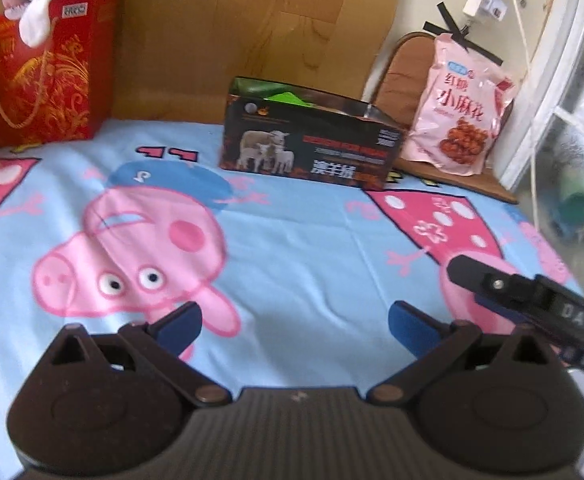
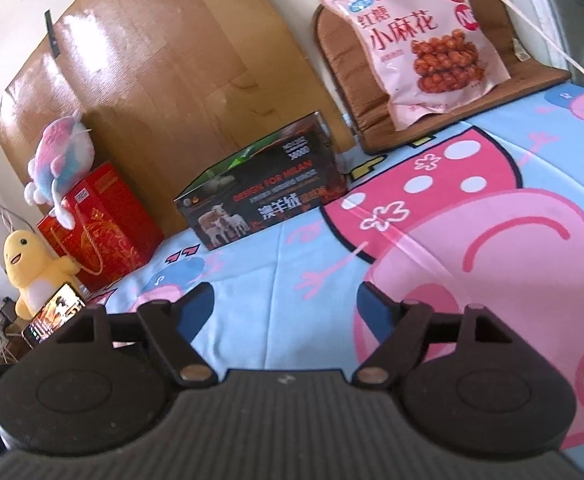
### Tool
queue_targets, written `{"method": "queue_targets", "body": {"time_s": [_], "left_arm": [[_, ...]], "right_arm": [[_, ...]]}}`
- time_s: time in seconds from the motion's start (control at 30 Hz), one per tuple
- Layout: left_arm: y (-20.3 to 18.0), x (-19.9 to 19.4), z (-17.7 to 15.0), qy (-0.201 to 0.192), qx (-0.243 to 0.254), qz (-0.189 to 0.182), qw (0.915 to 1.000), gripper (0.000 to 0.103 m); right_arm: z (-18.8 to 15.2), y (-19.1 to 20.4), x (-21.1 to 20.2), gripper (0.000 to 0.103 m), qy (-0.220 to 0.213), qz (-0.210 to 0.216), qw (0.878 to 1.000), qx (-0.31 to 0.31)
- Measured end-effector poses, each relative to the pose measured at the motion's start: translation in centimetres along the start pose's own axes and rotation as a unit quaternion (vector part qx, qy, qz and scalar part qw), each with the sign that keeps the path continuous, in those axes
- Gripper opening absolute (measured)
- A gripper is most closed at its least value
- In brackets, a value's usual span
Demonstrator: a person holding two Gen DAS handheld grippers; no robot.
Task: Organize snacks
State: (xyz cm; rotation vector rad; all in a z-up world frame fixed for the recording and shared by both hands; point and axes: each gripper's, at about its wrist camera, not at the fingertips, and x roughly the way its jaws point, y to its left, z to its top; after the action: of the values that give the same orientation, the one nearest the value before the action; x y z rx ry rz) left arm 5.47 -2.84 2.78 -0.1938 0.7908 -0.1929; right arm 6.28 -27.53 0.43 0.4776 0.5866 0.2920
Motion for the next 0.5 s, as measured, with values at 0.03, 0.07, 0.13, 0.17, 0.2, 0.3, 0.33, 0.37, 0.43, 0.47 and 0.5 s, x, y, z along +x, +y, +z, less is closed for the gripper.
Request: {"method": "queue_targets", "body": {"time_s": [0.03,0.07,0.13,0.17,0.2,0.3,0.33,0.37,0.43,0.47,0.5], "left_arm": [[0.01,0.03,-0.02,0.002,-0.002,-0.005,1.0000,0.103],[-0.02,0.10,-0.05,0.004,-0.002,-0.005,1.0000,0.103],[-0.17,0.23,-0.16,0.005,0.003,0.004,1.0000,0.103],[-0.17,0.32,-0.17,0.006,0.007,0.009,0.9999,0.103],[-0.19,0.39,-0.23,0.008,0.010,0.014,0.9998,0.103],[-0.27,0.51,-0.34,0.010,0.015,0.021,0.9996,0.103],[-0.30,0.54,-0.35,0.011,0.015,0.020,0.9996,0.103],[-0.30,0.55,-0.36,0.013,0.014,0.019,0.9996,0.103],[-0.20,0.47,-0.35,0.016,0.010,0.011,0.9998,0.103],[-0.21,0.45,-0.34,0.016,0.009,0.009,0.9998,0.103],[-0.25,0.40,-0.36,0.017,0.009,0.009,0.9998,0.103]], "right_arm": [[-0.04,-0.12,-0.09,0.081,-0.003,-0.001,1.000,0.002],[-0.10,-0.18,-0.16,0.081,-0.005,-0.004,1.000,0.002],[-0.23,-0.19,-0.26,0.082,-0.011,-0.011,1.000,-0.001],[-0.32,-0.18,-0.32,0.084,-0.015,-0.016,1.000,-0.004],[-0.39,-0.17,-0.38,0.085,-0.020,-0.021,1.000,-0.007],[-0.69,-0.26,-0.57,0.092,-0.035,-0.035,0.999,-0.010],[-0.76,-0.32,-0.61,0.092,-0.037,-0.038,0.999,-0.009],[-0.79,-0.38,-0.63,0.093,-0.038,-0.039,0.998,-0.008],[-0.81,-0.46,-0.66,0.094,-0.038,-0.039,0.999,-0.005],[-0.82,-0.49,-0.68,0.094,-0.038,-0.039,0.999,-0.004],[-0.85,-0.47,-0.69,0.095,-0.037,-0.039,0.999,-0.004]]}}
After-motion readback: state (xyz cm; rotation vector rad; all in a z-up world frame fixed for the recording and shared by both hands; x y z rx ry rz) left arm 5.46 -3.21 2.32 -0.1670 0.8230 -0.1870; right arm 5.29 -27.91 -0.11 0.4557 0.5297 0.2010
